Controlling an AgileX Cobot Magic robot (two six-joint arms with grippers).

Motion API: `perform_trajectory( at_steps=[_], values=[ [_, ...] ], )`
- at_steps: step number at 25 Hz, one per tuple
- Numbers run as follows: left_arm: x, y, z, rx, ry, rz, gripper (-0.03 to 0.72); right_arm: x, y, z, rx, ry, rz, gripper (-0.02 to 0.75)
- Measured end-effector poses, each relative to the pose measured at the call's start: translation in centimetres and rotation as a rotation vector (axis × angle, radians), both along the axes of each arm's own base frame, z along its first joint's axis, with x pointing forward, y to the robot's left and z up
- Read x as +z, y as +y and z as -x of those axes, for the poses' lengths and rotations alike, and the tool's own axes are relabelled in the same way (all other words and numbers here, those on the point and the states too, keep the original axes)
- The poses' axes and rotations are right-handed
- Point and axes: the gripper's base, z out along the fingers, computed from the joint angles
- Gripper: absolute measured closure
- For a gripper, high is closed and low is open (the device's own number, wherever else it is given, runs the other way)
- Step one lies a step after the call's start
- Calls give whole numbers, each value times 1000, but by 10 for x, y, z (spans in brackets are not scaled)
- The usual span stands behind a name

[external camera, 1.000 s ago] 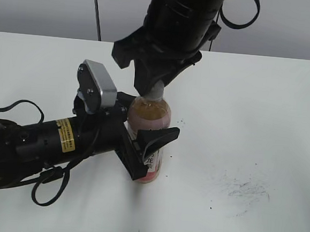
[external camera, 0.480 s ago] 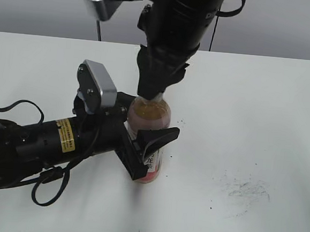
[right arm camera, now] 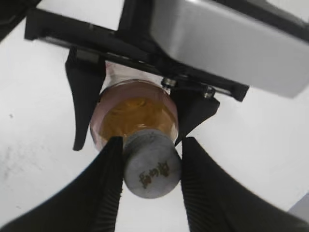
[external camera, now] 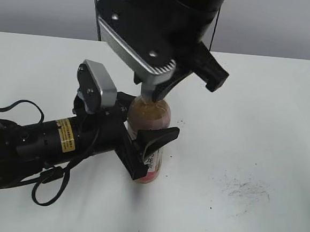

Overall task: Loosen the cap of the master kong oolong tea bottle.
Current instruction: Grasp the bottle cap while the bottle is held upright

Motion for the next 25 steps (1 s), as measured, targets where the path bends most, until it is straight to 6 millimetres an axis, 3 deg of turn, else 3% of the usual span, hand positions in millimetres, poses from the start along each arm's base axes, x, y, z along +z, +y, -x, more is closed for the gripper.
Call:
perform_trajectory(
  at_steps=[7, 13, 18, 21, 23, 25],
  values=[
    [0, 0, 0, 5, 3, 1, 244, 0, 0, 0, 553, -174, 58, 465],
    [0, 0, -1, 9, 6, 2, 244, 0, 0, 0, 697, -222, 73, 465],
    [0, 0, -1, 8, 6, 2, 244, 0, -1, -1, 605, -195, 68, 465],
    [0, 0, 0, 6, 5, 2, 244, 0, -1, -1, 415, -136, 49, 454],
    [0, 0, 0, 4, 5, 2, 244, 0, -1, -1, 224, -82, 31, 403],
    [0, 0, 0, 2, 3, 1, 244, 0, -2, -2, 17, -29, 17, 305]
  ],
)
